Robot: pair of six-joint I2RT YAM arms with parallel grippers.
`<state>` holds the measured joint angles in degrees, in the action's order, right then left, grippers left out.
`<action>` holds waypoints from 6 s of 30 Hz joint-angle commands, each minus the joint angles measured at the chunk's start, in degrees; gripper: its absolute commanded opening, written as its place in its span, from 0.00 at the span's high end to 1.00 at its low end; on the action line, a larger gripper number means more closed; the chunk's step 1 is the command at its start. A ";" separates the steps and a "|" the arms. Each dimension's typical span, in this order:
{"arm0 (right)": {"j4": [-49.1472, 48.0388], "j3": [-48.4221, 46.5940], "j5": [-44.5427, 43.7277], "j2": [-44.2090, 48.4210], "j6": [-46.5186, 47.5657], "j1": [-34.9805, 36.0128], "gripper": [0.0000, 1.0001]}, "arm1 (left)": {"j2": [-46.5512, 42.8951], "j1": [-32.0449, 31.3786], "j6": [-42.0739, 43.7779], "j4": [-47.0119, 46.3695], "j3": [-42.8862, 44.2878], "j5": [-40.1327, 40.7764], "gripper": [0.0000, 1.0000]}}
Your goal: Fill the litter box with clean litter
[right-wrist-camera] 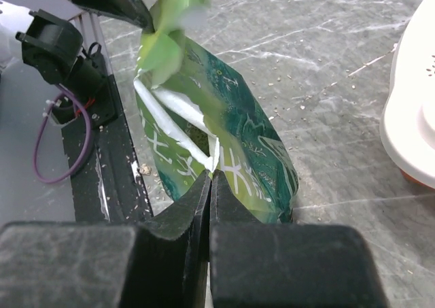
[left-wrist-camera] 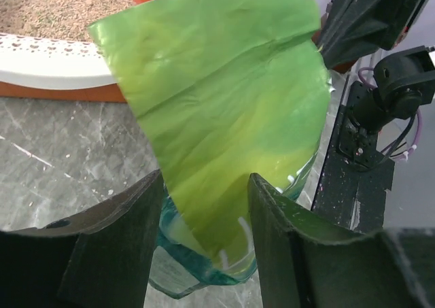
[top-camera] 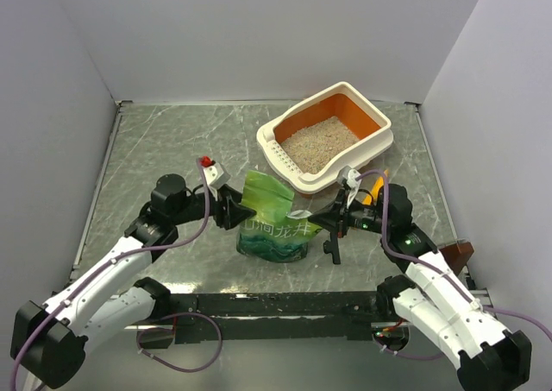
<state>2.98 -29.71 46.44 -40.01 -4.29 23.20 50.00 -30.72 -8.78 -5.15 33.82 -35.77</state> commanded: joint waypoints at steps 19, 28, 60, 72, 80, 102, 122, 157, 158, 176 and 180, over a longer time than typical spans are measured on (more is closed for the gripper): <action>-5.88 2.20 3.31 1.25 -4.49 -0.17 1.00 | 6.86 4.79 -25.05 -31.58 -7.37 -23.12 0.44; -5.62 4.31 5.77 1.60 -9.06 -0.26 1.00 | 9.41 4.79 -29.02 -37.48 -6.67 -22.77 0.80; 15.39 10.37 10.17 -7.18 -34.99 -0.44 1.00 | -11.07 -0.03 -41.06 25.88 -8.61 12.37 0.99; 17.81 3.91 2.90 -14.40 -27.29 -0.44 0.51 | -6.49 -4.00 -42.20 34.06 -4.47 24.16 0.99; 30.84 -16.58 -15.82 -10.18 -12.34 4.99 0.47 | -6.14 -4.08 -41.24 36.00 -2.10 26.10 0.99; 25.50 -22.41 -24.02 -20.46 14.66 31.99 0.42 | -6.05 -4.08 -41.23 35.38 -2.71 25.13 0.99; 23.64 -18.80 -27.88 -28.81 13.70 35.68 1.00 | -6.75 -4.08 -39.57 35.47 -0.78 25.31 0.99; 37.98 -29.79 -10.05 -23.54 22.14 30.76 1.00 | -2.27 -8.04 12.47 0.41 -0.16 -13.18 0.41; 37.71 -29.61 -9.87 -23.27 22.14 30.68 1.00 | -2.27 -8.13 12.73 0.05 -0.42 -13.80 0.41; 34.02 -24.87 -8.73 -18.27 21.61 28.22 1.00 | 5.46 -14.72 15.28 0.75 -3.33 -9.77 0.43; 33.67 -24.69 -9.26 -17.47 21.43 28.21 1.00 | 6.51 -16.39 16.25 3.47 -3.41 -2.92 0.66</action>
<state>41.06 -53.87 34.06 -60.75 17.56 51.70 55.46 -45.58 5.10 -4.19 30.83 -44.93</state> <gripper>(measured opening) 0.009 0.431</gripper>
